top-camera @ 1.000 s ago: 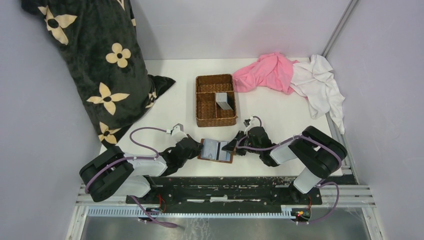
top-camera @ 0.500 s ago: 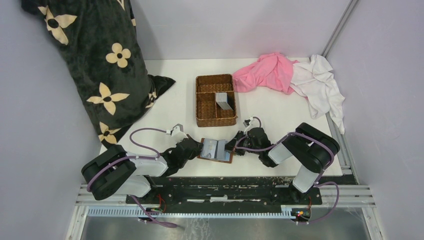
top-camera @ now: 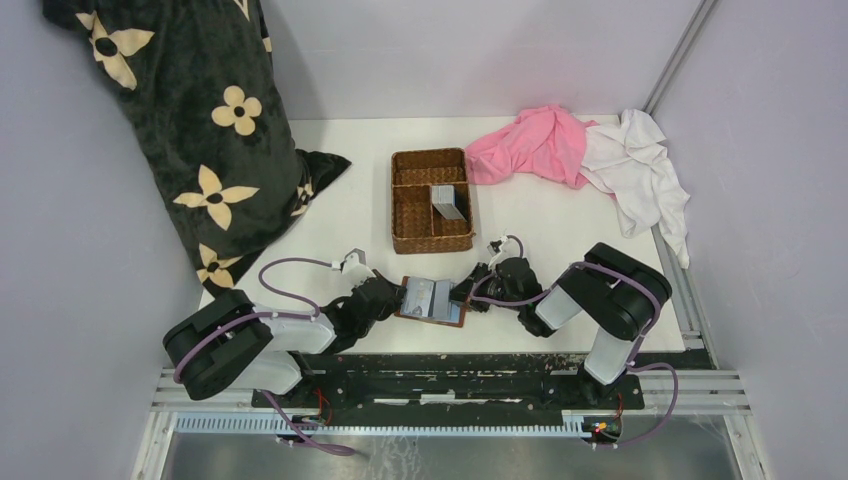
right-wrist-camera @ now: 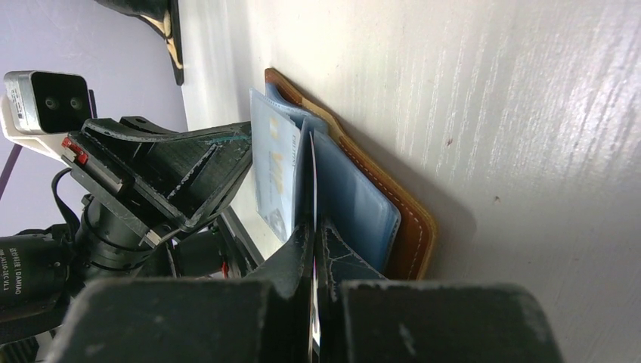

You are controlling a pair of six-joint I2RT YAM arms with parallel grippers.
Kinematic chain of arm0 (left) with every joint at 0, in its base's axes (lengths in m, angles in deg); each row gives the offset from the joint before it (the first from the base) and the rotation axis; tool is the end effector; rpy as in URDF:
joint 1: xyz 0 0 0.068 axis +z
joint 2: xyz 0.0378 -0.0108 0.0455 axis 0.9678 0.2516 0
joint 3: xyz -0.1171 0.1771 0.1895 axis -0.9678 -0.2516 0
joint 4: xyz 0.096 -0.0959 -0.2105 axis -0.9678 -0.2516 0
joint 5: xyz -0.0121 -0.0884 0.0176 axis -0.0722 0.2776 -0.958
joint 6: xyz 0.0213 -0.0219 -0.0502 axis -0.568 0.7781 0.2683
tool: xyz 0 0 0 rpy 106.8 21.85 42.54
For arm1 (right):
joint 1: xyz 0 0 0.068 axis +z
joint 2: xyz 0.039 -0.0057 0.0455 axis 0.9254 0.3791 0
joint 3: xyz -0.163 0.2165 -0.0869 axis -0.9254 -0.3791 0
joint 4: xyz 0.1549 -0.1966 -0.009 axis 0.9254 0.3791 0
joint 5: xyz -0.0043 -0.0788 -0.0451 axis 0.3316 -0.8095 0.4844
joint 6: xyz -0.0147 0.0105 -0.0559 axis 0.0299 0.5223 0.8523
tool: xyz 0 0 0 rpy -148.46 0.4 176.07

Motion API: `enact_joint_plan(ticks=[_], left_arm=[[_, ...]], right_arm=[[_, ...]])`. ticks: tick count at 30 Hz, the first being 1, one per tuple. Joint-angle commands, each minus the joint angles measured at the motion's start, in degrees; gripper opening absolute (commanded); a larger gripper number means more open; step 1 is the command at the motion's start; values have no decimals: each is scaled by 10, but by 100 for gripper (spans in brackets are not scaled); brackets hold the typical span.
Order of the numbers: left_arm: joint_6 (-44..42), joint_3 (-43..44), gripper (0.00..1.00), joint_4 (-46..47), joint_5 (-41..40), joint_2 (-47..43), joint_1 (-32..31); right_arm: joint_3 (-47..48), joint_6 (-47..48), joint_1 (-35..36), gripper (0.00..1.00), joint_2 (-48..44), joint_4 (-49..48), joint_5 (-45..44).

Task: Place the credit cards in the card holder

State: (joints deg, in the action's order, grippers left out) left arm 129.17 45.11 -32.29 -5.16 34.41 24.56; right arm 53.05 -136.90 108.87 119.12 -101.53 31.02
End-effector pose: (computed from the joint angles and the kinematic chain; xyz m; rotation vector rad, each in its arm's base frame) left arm 0.1429 -0.1462 0.1287 -0.5767 2.1673 -0.6696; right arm 0.1904 0.1840 0.1118 0.3551 2.3341 1.4305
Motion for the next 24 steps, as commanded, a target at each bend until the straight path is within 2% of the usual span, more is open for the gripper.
enact_joint_plan(ticks=[1, 9, 24], left_arm=[[-8, -34, 9, -142, 26, 29, -11], [-8, -34, 9, -142, 25, 33, -11], [-4, -40, 9, -152, 18, 15, -12]], right_arm=[[-2, -5, 3, 1, 13, -44, 4], [-6, -13, 3, 1, 15, -65, 5], [-10, 0, 3, 1, -18, -23, -8]])
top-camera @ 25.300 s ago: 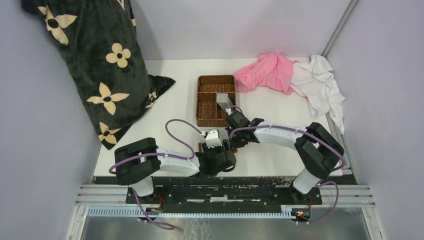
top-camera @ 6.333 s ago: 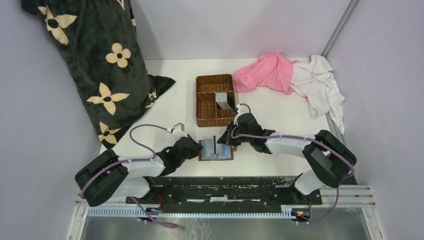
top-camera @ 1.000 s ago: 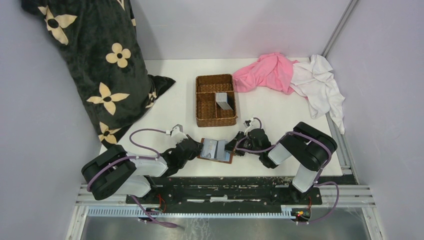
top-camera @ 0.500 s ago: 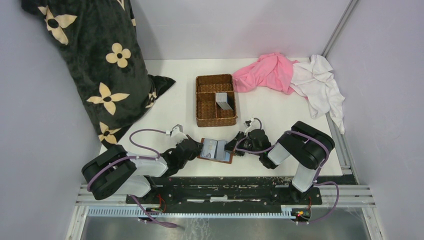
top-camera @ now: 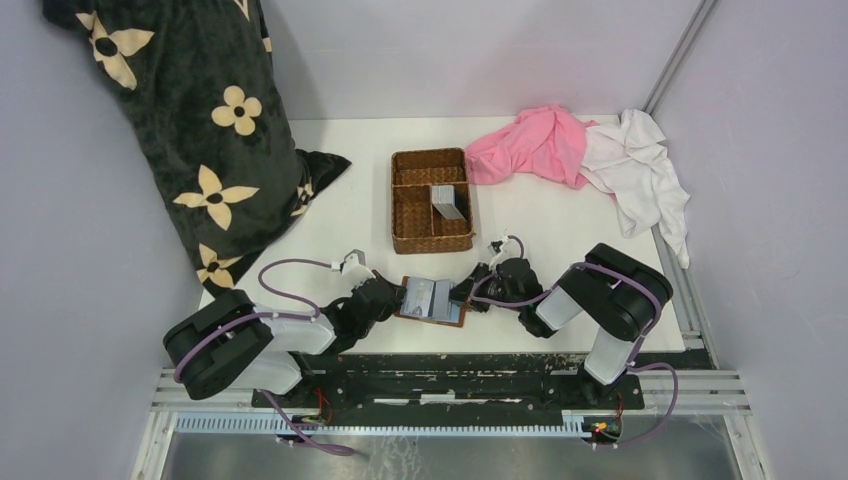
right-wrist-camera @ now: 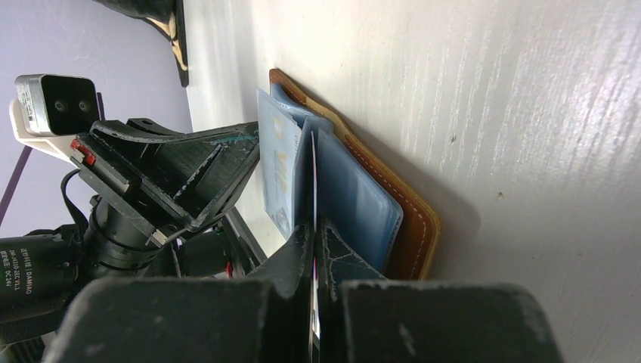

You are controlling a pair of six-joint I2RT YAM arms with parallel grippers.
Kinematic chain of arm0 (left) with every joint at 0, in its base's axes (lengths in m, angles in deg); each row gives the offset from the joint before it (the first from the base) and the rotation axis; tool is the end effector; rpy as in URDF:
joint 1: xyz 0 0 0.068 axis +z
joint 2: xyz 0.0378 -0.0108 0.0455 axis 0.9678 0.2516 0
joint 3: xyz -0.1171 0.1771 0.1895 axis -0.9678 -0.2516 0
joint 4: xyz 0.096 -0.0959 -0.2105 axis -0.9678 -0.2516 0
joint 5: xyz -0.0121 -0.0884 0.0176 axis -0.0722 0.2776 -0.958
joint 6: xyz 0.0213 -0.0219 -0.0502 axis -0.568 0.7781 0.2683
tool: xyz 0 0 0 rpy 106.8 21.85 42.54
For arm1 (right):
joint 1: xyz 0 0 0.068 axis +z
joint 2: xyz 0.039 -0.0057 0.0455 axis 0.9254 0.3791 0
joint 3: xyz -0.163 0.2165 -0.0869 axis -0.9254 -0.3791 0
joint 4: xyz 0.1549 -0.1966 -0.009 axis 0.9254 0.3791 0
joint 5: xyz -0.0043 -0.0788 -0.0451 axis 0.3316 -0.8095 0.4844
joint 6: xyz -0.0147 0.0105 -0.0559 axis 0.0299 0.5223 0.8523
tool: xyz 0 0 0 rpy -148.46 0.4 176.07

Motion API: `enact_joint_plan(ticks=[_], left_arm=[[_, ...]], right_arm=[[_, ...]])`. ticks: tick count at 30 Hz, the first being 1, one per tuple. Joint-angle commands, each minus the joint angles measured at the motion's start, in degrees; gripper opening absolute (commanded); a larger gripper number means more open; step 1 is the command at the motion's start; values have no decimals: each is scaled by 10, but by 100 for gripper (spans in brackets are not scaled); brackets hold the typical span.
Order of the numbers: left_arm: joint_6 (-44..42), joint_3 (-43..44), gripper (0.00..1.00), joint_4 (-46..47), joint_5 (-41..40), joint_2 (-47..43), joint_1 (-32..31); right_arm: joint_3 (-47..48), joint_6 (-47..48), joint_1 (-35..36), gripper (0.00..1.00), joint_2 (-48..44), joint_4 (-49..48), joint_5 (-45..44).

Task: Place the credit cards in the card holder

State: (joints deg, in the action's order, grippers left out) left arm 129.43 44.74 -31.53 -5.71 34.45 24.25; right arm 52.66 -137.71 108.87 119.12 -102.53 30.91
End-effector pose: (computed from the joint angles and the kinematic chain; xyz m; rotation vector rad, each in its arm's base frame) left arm 0.1418 -0.1461 0.1283 -0.5807 2.1576 -0.6734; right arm 0.1897 0.1833 0.1123 0.3692 2.3244 1.4429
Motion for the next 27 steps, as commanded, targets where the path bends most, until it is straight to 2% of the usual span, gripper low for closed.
enact_joint_plan(ticks=[1, 11, 22, 27], left_arm=[[-7, -36, 9, -162, 23, 11, -9], [-5, -39, 8, -169, 17, -1, -9], [-6, -34, 8, -164, 20, 13, -9], [-7, -34, 8, -164, 18, 14, -9]], right_arm=[[-5, 12, 3, 1, -22, -6, -9], [10, 57, 3, 1, -91, 122, -35], [19, 61, 3, 1, -106, 138, -27], [22, 74, 3, 1, -142, 176, -34]])
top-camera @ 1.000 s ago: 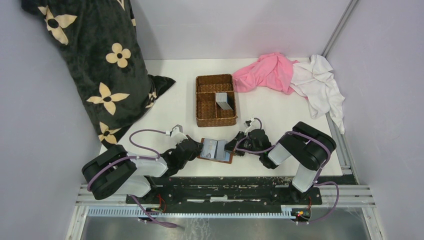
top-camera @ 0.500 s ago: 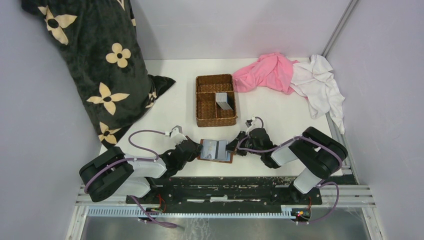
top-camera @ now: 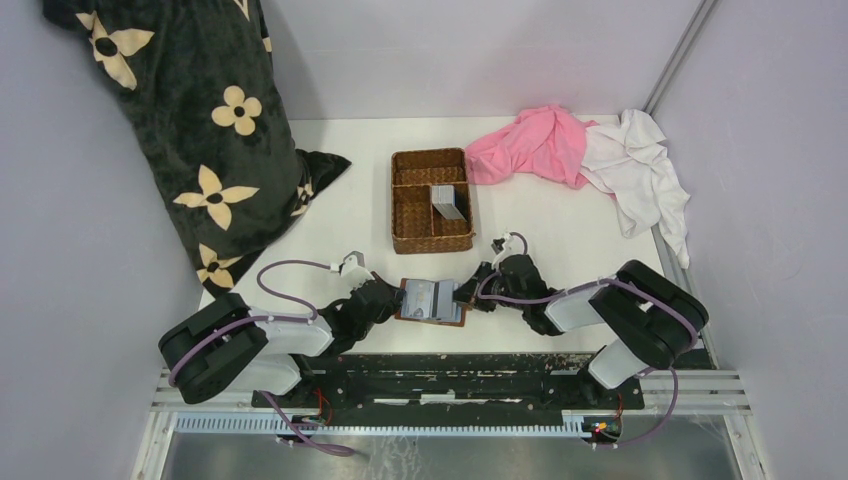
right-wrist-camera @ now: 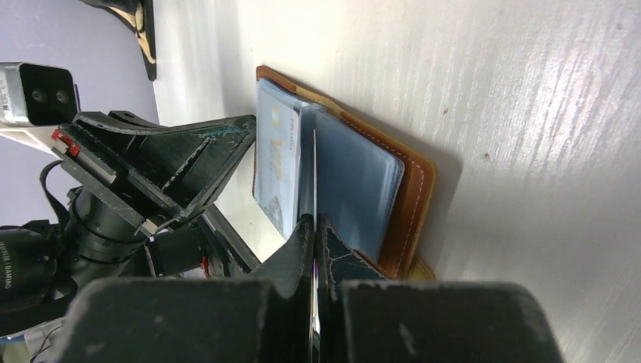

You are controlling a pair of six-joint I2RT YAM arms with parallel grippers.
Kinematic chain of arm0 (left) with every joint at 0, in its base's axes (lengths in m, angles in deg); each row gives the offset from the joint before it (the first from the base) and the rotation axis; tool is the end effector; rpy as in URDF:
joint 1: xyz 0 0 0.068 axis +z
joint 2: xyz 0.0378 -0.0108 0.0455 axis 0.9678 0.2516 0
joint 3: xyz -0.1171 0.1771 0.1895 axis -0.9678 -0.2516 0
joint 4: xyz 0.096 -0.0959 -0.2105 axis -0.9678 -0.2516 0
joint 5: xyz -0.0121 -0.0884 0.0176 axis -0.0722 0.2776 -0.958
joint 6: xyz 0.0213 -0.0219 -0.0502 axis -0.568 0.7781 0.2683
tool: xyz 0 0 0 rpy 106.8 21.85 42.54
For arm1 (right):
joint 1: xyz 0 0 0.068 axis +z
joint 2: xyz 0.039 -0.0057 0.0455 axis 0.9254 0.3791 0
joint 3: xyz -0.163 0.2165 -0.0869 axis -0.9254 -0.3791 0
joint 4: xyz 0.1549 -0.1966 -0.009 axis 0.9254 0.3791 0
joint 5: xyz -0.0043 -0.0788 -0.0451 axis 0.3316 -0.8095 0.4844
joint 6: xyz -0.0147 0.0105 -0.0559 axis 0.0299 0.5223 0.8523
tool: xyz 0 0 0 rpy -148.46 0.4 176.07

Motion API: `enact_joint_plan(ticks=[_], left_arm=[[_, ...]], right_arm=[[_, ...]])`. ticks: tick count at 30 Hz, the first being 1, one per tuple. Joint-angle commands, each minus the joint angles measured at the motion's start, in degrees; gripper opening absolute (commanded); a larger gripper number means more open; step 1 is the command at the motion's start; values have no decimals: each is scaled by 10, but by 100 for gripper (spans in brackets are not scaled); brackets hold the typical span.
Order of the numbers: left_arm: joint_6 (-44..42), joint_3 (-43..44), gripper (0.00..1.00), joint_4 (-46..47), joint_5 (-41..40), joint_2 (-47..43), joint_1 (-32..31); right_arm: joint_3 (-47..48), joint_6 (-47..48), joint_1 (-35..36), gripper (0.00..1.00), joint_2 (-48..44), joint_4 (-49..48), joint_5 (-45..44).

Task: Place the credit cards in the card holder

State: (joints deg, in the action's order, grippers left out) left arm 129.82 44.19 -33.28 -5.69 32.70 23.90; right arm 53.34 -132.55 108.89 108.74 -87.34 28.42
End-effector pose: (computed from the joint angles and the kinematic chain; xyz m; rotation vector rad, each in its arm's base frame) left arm 0.1378 -0.1430 0.1288 -0.5805 2.1666 -0.6713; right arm 0.1820 0.1743 0.1306 0.3164 2.3647 1.3136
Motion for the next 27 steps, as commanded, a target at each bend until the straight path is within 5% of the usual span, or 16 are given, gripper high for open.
enact_joint_plan(ticks=[1, 27], left_arm=[[-11, -28, 8, -146, 18, 33, -6], [-6, -34, 7, -137, 23, 39, -11]], right_arm=[[16, 26, 3, 1, -53, 37, -12], [80, 34, 50, 1, -52, 87, -35]])
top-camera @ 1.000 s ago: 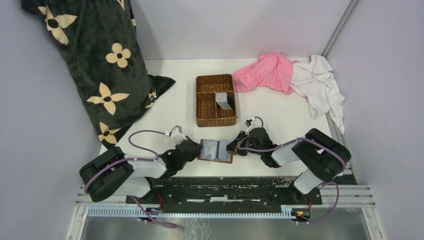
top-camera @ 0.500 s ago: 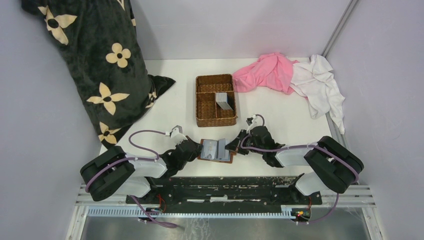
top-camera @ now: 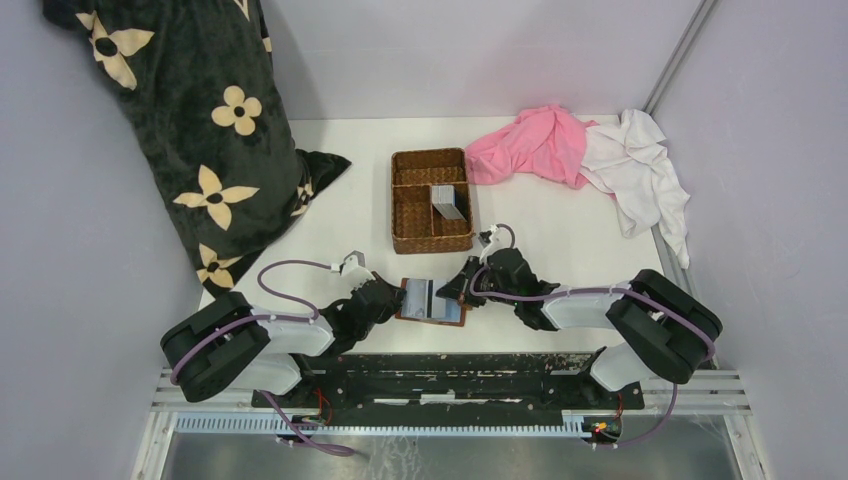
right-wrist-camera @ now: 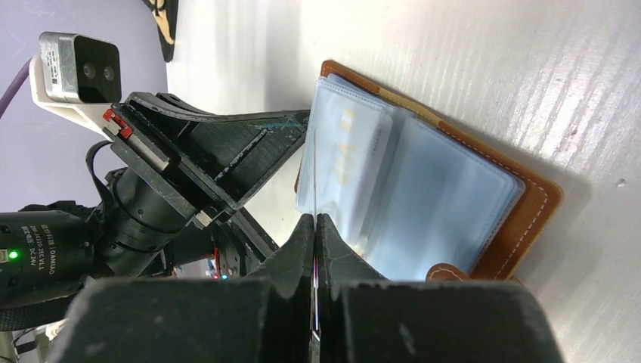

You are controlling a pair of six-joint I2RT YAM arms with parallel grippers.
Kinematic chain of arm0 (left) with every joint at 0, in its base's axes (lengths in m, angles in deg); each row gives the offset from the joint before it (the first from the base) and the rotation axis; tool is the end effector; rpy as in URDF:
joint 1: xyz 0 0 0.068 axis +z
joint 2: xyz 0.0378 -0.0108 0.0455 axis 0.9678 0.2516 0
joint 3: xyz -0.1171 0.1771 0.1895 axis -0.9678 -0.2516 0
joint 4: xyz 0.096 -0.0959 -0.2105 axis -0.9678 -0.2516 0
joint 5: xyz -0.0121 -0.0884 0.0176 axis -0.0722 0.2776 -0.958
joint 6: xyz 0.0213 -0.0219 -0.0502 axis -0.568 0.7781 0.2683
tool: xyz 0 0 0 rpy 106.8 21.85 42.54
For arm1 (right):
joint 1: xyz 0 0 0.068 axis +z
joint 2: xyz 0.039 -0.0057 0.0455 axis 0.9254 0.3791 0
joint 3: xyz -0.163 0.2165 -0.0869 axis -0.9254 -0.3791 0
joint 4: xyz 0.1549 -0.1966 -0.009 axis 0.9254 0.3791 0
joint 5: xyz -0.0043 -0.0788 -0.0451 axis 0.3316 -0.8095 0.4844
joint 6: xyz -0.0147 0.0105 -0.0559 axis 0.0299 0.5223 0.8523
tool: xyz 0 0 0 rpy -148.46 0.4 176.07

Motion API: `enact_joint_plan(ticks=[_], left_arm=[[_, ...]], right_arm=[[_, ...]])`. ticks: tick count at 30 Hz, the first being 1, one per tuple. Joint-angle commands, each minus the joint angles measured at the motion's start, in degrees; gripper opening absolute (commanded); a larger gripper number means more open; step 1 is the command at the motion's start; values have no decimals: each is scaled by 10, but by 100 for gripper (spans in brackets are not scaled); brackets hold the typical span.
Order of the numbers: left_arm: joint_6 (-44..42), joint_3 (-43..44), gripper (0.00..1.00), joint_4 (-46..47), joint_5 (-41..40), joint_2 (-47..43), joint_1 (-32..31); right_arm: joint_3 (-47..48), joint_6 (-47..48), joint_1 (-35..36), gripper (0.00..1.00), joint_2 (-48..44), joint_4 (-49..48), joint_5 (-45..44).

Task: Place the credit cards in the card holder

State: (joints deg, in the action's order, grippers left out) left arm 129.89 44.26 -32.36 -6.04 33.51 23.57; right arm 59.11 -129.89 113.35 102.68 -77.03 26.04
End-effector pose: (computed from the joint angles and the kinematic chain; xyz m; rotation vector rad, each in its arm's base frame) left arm 0.1381 -0.1449 0.1281 -0.5787 2.1622 -0.6734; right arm 0.1773 0.1951 0.1625 0.1907 2.3448 1.3103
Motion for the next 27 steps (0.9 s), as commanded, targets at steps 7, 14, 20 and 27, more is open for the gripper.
enact_joint_plan(ticks=[7, 14, 20, 27], left_arm=[[-4, -44, 7, -154, 20, 12, -8], [-3, -45, 7, -154, 21, 18, -8], [-1, -49, 7, -154, 20, 11, -9], [-1, -50, 7, -154, 20, 14, -9]], right_arm=[[15, 10, 5, 1, 16, -24, -25], [9, 13, 5, 1, 14, -17, -34], [3, 11, 4, 1, 21, -26, -38], [-3, 11, 0, 1, 21, -27, -39]])
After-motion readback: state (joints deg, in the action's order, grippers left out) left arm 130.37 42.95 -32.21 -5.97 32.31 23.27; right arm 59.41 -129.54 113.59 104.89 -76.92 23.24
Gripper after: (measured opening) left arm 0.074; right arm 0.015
